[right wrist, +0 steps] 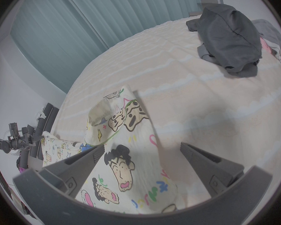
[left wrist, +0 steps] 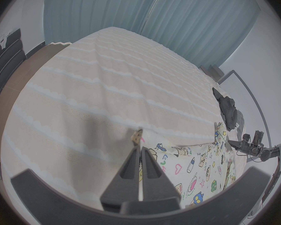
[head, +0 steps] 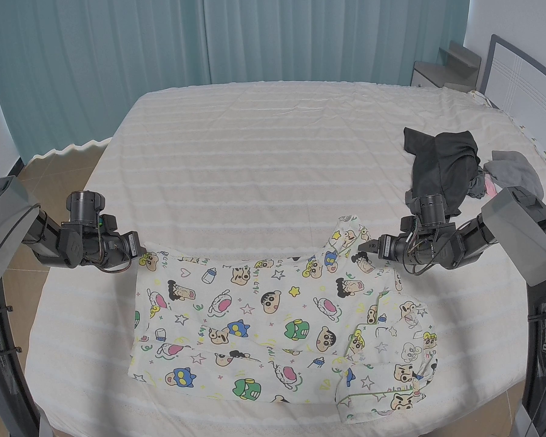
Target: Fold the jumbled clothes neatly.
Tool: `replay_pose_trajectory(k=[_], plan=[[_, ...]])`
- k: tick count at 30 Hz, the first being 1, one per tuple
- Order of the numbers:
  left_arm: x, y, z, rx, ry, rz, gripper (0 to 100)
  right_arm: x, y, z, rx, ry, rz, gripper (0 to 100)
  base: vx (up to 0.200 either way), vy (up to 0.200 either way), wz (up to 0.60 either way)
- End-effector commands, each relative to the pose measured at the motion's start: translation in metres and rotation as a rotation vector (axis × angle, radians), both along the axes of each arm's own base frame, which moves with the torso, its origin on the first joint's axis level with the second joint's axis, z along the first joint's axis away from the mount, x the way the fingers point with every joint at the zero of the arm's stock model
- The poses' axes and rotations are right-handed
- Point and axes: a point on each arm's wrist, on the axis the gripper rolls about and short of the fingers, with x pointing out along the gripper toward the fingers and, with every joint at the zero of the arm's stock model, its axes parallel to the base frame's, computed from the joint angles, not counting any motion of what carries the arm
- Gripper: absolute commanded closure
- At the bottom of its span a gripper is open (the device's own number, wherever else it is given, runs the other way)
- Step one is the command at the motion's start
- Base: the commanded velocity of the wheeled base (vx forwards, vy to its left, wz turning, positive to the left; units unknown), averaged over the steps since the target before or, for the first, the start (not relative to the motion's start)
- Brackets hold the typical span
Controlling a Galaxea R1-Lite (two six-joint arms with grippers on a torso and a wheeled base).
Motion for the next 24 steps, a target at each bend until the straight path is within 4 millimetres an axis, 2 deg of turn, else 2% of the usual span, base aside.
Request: replay_pose_trajectory(k=[1, 7, 8, 20, 24], plan=[[-0.001, 0.0, 0.001, 0.001, -0.002, 0.001, 100, 0.008, 0.006, -0.009, 0.008, 0.004, 0.014, 0, 0.0, 0.0, 0.0], [0.0, 0.0, 0.001, -0.001, 0.002, 0.002, 100, 0.013, 0.012, -0.011, 0.014, 0.008, 0.025, 0, 0.0, 0.0, 0.0], [0.0, -0.001, 0.001, -0.001, 0.002, 0.001, 100, 0.012, 0.013, -0.011, 0.014, 0.013, 0.028, 100, 0.0, 0.0, 0.0], [-0.001, -0.002, 0.0, -0.001, 0.006, -0.002, 100, 0.008, 0.01, -0.007, 0.024, 0.025, 0.031, 100, 0.0, 0.0, 0.0], [0.0, 0.0, -0.005, 0.001, 0.018, 0.002, 100, 0.0, 0.008, -0.006, 0.02, 0.043, 0.03, 100, 0.0, 0.0, 0.0]])
